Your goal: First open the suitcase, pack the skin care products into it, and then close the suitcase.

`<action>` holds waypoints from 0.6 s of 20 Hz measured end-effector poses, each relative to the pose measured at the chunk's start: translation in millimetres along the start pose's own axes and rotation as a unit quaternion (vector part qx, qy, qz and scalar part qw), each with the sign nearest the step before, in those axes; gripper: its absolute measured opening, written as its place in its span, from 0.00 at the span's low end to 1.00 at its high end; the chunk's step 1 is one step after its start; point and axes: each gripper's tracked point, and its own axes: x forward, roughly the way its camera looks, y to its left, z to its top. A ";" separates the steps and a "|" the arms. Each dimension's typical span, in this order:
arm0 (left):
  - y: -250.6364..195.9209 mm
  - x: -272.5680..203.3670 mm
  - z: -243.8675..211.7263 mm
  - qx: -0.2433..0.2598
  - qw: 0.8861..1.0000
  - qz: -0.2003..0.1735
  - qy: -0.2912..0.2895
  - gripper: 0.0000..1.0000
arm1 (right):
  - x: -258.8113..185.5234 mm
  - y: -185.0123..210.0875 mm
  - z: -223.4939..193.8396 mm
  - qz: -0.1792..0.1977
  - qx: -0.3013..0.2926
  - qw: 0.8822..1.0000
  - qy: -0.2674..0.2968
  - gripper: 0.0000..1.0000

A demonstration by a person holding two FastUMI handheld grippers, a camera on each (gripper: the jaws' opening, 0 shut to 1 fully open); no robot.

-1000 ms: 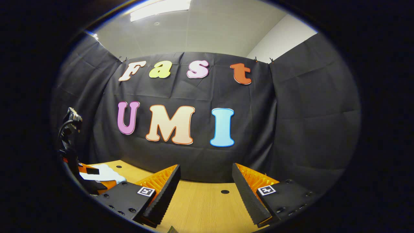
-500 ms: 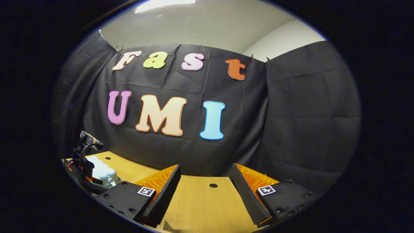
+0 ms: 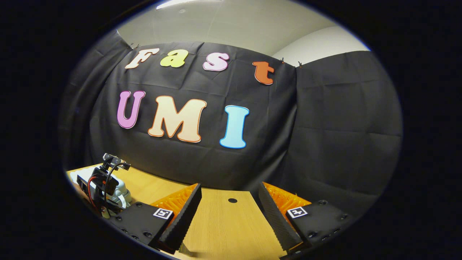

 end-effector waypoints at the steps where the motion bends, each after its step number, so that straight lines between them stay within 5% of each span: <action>1: -1.1 4.7 -1.2 0.001 1.000 -0.002 0.008 0.91 | -0.3 1.2 0.7 0.000 -0.002 1.000 0.000 0.99; 7: 0.5 20.4 -4.1 0.001 1.000 -0.006 0.031 0.84 | -1.3 -1.2 -1.3 -0.005 -0.009 1.000 -0.001 0.99; 12: 16.8 20.2 -8.2 0.010 0.999 0.021 0.041 0.35 | -2.1 -3.9 -6.0 -0.010 -0.008 1.000 0.005 0.99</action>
